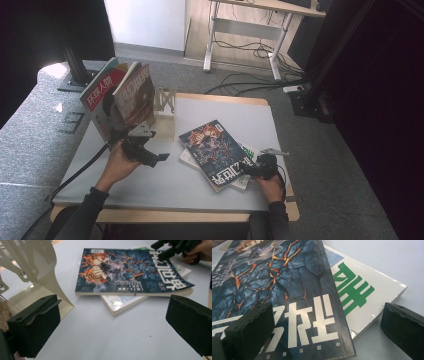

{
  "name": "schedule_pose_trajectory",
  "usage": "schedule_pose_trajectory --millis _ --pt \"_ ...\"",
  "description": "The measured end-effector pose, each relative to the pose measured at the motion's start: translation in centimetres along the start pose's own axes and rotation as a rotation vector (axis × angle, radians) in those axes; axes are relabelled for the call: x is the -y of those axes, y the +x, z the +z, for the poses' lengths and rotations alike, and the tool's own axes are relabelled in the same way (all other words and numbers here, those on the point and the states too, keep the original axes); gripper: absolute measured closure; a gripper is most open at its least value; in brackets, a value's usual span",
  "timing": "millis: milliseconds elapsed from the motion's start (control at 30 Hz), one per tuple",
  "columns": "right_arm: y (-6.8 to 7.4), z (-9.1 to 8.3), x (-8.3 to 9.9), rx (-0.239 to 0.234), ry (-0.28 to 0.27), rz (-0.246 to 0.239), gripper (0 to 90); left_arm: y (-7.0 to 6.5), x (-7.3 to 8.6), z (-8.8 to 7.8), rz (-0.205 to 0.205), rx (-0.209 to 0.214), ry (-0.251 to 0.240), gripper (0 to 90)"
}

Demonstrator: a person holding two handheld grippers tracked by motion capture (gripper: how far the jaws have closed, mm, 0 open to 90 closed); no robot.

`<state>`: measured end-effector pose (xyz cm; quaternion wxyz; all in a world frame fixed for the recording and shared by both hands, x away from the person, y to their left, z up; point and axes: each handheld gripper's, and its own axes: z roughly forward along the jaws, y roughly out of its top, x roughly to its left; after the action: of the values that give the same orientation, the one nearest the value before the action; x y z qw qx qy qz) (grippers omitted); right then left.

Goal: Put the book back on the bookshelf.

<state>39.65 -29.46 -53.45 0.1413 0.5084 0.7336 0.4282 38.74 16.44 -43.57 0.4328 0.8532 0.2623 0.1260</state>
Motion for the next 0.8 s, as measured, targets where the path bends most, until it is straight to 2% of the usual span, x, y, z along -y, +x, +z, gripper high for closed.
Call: schedule_pose_trajectory --millis 367,567,800 --pt "0.0 0.0 0.0 0.000 0.000 0.000 0.0 -0.1 1.5 2.5 -0.024 0.022 0.019 0.0" --pt "0.0 0.0 0.0 0.000 0.000 0.000 0.0 -0.1 2.4 3.6 -0.010 0.016 0.051 0.0" --pt "0.0 0.0 0.0 0.000 -0.001 0.000 0.0 0.0 3.8 4.6 -0.032 0.024 0.065 0.0"
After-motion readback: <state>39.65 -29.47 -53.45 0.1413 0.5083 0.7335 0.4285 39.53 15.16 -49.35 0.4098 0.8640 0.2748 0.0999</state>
